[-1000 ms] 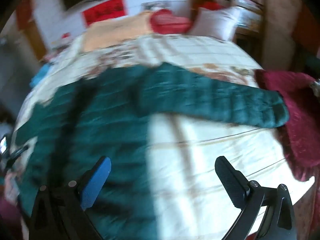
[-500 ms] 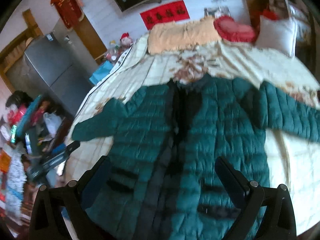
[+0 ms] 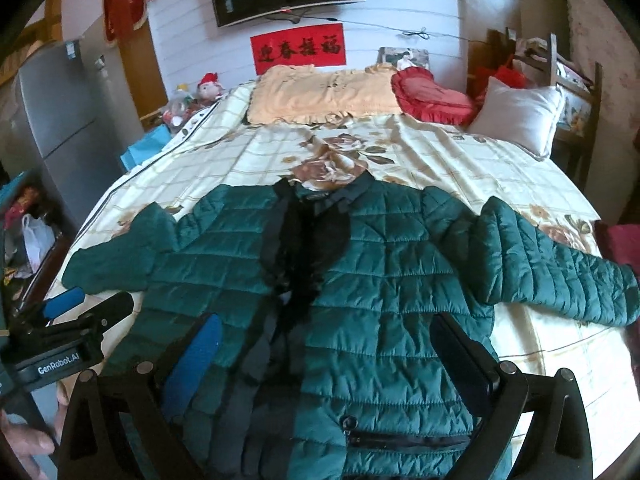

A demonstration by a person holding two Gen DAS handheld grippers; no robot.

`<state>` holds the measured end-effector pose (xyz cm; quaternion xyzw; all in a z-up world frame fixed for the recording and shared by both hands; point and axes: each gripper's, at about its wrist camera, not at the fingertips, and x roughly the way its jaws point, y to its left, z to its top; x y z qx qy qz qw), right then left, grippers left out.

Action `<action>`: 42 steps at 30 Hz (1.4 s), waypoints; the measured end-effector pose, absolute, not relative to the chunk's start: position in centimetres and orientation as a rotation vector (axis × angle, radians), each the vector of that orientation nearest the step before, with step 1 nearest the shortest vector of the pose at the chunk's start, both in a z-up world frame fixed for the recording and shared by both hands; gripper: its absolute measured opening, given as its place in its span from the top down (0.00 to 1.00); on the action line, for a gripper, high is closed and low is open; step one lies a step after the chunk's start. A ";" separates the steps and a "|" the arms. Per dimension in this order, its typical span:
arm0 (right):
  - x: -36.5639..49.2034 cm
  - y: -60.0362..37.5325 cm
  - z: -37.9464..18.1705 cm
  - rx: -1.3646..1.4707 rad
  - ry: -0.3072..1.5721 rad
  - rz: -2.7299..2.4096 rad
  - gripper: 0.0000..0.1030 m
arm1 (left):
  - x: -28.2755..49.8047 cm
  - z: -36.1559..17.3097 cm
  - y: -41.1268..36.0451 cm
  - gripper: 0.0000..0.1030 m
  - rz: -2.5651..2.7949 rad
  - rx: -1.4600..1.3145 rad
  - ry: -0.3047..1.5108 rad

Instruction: Fold large clothes

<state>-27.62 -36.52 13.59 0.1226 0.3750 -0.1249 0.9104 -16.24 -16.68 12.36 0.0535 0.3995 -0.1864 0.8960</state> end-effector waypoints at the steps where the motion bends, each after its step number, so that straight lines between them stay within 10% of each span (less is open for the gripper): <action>1: -27.5 -36.7 13.4 0.261 0.774 -0.264 0.00 | -16.2 12.3 -16.8 0.00 -0.389 0.111 0.830; 42: -24.2 -37.3 8.9 0.264 0.794 -0.323 0.00 | -14.3 9.7 -19.1 0.00 -0.384 0.145 0.832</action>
